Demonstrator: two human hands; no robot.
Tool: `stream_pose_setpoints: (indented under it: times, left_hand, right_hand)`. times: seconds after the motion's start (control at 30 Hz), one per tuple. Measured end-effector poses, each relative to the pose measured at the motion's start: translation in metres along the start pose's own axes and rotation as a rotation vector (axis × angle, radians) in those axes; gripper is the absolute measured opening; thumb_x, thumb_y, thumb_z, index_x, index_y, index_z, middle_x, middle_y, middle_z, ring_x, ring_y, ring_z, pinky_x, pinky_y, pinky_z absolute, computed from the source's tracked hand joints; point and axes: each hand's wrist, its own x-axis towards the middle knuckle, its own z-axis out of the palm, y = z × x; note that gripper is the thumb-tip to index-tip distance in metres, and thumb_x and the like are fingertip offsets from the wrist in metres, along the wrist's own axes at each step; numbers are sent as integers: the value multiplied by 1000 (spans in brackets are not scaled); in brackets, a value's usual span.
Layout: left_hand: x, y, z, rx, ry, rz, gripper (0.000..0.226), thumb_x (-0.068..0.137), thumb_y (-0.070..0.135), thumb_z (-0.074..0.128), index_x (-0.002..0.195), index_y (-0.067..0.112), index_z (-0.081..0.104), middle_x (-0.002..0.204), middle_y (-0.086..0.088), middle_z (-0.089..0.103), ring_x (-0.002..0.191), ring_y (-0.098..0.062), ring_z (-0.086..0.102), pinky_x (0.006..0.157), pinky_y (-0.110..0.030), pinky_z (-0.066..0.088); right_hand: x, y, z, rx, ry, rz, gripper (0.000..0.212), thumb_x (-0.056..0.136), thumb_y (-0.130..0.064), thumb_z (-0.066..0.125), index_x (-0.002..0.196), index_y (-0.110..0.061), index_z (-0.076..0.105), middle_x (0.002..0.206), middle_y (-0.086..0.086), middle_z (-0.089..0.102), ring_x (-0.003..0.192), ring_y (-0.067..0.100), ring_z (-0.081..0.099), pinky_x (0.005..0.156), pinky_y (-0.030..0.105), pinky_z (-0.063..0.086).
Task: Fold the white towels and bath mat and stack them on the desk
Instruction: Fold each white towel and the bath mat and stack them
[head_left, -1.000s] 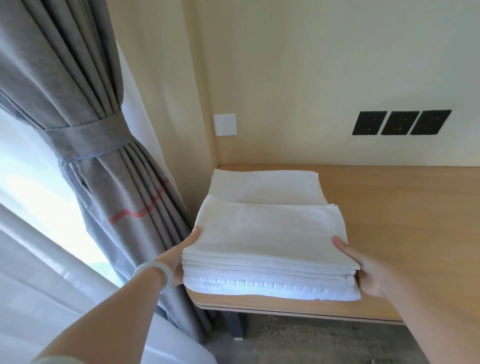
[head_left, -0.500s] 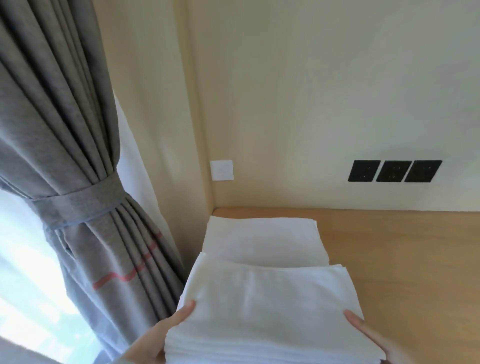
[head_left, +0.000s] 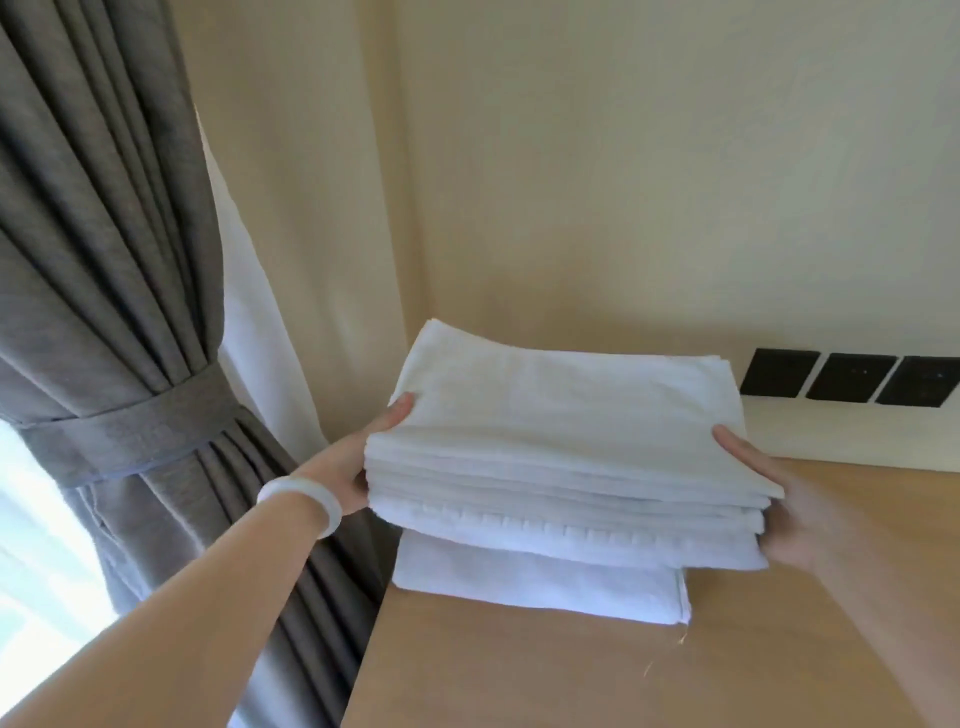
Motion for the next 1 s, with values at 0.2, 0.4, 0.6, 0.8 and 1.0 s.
stream_pose_setpoints:
  times: [0.2, 0.4, 0.6, 0.8, 1.0]
  left_hand:
    - [63, -59, -16, 0, 111, -180, 96, 47, 74, 82, 122, 16, 65, 112, -12, 72, 105, -33, 68, 98, -51, 49]
    - [71, -58, -21, 4, 73, -204, 96, 46, 73, 83, 123, 19, 62, 113, -12, 72, 107, -34, 67, 97, -51, 50]
    - [60, -48, -20, -37, 72, -133, 86, 54, 67, 84, 122, 18, 64, 109, -12, 73, 99, -32, 70, 95, -48, 52]
    - [62, -64, -21, 7, 72, -187, 92, 50, 73, 82, 122, 19, 63, 108, -11, 73, 100, -33, 70, 93, -51, 53]
    - [61, -67, -18, 61, 67, -219, 91, 53, 81, 72, 121, 21, 63, 105, -11, 74, 98, -33, 70, 75, -48, 57]
  right_hand:
    - [57, 68, -1, -102, -49, 190, 57, 79, -48, 71, 123, -12, 65, 120, 10, 68, 109, 30, 66, 99, 44, 46]
    - [63, 78, -8, -102, -59, 183, 57, 81, -49, 69, 127, -16, 62, 124, 9, 66, 114, 31, 63, 106, 48, 40]
    - [54, 62, 1, -113, 32, 147, 53, 75, -43, 76, 119, -14, 67, 116, 11, 70, 110, 32, 64, 106, 49, 41]
    - [52, 78, -13, -77, 13, 206, 51, 77, -44, 75, 120, -16, 68, 120, 11, 68, 113, 33, 62, 107, 52, 39]
    - [52, 91, -18, -82, -2, 185, 60, 78, -50, 73, 126, -17, 64, 127, 8, 64, 117, 30, 60, 110, 48, 37]
